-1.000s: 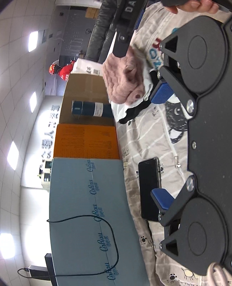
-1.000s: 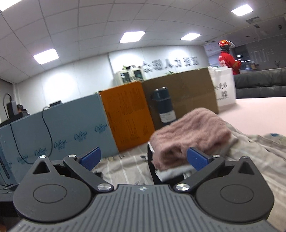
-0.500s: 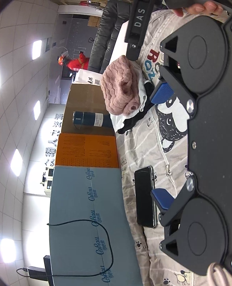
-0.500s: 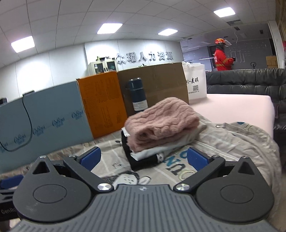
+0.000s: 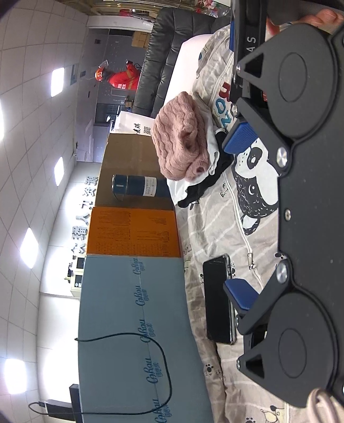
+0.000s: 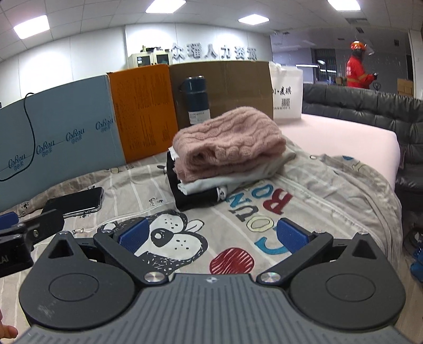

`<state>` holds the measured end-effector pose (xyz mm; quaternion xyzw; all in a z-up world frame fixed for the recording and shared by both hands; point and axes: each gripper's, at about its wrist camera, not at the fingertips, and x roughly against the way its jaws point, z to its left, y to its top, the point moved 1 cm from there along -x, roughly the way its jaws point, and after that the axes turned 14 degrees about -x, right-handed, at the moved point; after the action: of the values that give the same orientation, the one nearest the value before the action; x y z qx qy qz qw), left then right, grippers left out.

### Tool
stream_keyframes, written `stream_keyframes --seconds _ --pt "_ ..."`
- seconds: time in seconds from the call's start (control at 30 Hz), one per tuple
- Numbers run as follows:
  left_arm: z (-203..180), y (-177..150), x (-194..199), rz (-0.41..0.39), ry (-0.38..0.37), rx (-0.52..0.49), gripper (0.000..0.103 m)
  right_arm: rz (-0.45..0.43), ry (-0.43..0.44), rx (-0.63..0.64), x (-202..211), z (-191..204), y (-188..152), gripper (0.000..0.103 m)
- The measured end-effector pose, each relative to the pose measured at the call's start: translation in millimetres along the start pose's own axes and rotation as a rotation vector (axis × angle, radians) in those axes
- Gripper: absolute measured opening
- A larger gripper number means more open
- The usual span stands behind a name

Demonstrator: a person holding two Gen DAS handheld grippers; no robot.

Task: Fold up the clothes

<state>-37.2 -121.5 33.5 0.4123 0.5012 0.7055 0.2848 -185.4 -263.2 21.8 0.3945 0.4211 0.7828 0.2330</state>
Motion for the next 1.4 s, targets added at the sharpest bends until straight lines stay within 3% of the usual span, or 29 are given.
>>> stream_keyframes --seconds 0.23,0.4,0.67,1.4 --pt "0 0 -1 0.008 -0.003 -0.001 0.103 0.014 -0.026 -0.004 -4 3 -1 0.103" --pt "-2 0 -3 0.018 -0.018 -0.002 0.103 0.063 0.039 -0.008 -6 6 -2 0.103" --pt "1 -3 -10 0.055 -0.01 0.015 0.103 0.038 -0.018 -0.003 -6 7 -2 0.103" --pt "3 -5 -10 0.052 0.005 0.012 0.103 0.05 -0.02 0.015 -8 3 -2 0.103"
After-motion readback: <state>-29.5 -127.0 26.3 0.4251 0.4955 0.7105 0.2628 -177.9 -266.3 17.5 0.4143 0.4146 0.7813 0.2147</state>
